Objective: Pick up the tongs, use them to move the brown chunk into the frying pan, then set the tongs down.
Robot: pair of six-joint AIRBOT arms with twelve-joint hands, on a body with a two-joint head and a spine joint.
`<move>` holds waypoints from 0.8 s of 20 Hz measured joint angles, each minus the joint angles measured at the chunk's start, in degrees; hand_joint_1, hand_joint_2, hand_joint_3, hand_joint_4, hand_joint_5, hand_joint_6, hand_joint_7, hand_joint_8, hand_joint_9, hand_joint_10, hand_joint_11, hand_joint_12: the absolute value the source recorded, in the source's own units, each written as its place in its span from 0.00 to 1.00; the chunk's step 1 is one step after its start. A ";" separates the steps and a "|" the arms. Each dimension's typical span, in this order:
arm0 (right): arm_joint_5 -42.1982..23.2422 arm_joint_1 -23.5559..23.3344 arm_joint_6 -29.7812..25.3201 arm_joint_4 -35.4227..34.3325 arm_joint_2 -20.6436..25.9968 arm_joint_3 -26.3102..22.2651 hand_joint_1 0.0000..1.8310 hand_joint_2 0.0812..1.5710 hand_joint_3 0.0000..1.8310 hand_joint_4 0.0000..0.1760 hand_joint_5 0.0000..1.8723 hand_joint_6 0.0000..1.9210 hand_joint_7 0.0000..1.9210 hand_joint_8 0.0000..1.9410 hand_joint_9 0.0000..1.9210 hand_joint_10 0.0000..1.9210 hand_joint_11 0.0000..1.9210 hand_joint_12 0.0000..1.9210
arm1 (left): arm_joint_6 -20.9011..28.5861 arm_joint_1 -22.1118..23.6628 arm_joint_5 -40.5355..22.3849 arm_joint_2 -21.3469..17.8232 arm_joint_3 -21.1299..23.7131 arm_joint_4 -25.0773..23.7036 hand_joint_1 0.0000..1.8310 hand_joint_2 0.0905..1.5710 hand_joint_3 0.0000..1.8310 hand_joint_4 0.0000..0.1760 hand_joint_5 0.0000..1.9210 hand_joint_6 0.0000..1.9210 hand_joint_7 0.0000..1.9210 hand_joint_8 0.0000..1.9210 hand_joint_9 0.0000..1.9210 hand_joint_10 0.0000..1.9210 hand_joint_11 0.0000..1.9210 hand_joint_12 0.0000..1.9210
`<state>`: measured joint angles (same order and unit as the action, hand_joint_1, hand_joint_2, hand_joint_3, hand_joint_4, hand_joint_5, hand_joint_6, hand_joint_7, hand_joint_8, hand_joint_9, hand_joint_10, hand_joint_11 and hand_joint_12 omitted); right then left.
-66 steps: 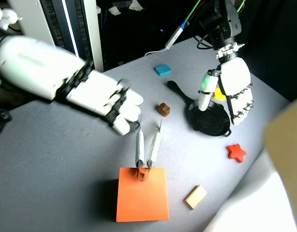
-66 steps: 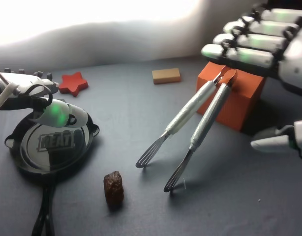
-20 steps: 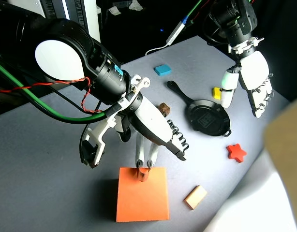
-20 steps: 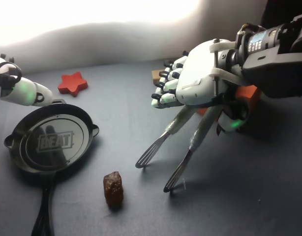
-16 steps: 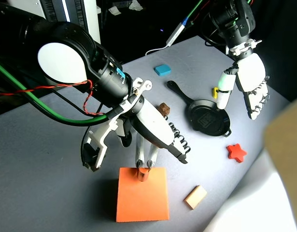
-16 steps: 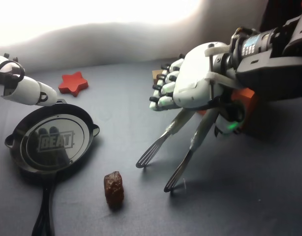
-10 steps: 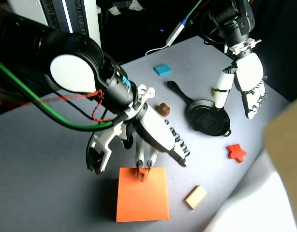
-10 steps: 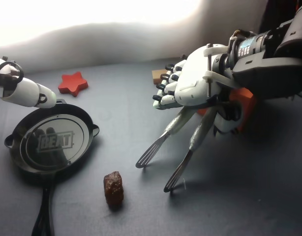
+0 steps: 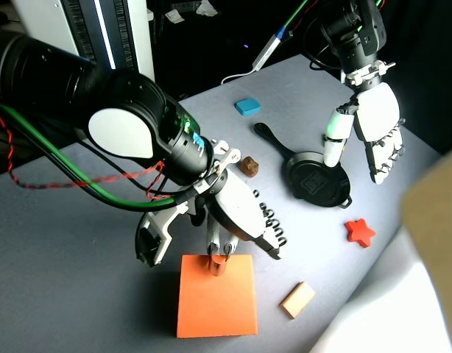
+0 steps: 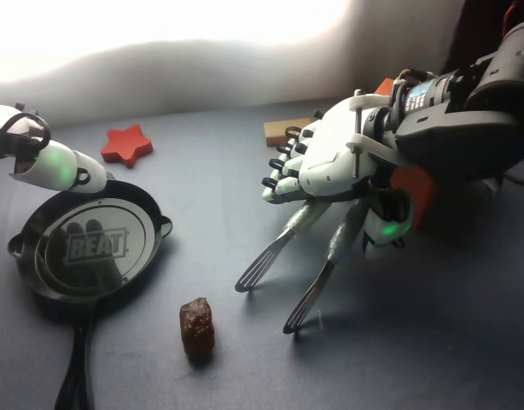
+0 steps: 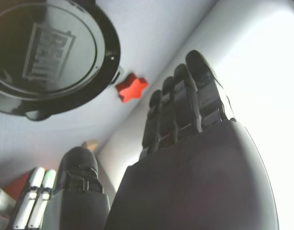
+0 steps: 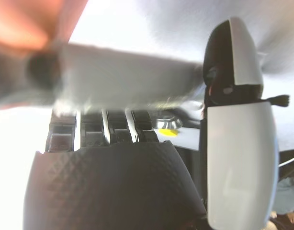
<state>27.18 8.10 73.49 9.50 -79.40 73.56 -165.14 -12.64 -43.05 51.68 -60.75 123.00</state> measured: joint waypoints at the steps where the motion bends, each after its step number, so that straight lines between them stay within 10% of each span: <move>1: -0.09 0.02 0.02 0.04 -0.09 0.04 0.52 0.57 0.00 0.00 0.00 0.00 0.00 0.00 0.00 0.00 0.00 0.00 | 0.04 0.15 0.07 0.00 0.00 0.02 0.00 0.74 0.00 0.04 0.04 0.00 0.07 0.00 0.08 0.00 0.00 0.29; 10: -0.98 0.85 -0.02 0.00 -0.57 0.70 0.54 0.61 0.01 0.00 0.03 0.01 0.04 0.02 0.04 0.02 0.01 0.01 | 0.24 1.64 0.13 0.02 -0.26 0.02 0.00 0.74 0.00 0.02 0.06 0.00 0.08 0.00 0.08 0.00 0.00 0.32; 16: -1.99 1.40 -0.13 -0.07 -0.57 0.70 0.57 0.61 0.00 0.00 0.13 0.03 0.16 0.01 0.13 0.05 0.00 0.50 | 0.31 1.20 0.02 0.02 -0.79 0.07 0.00 0.74 0.00 0.03 0.06 0.00 0.08 0.00 0.09 0.00 0.00 0.32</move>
<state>25.19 9.50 73.36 9.43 -79.96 74.26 -164.83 -11.44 -43.03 51.70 -61.54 123.07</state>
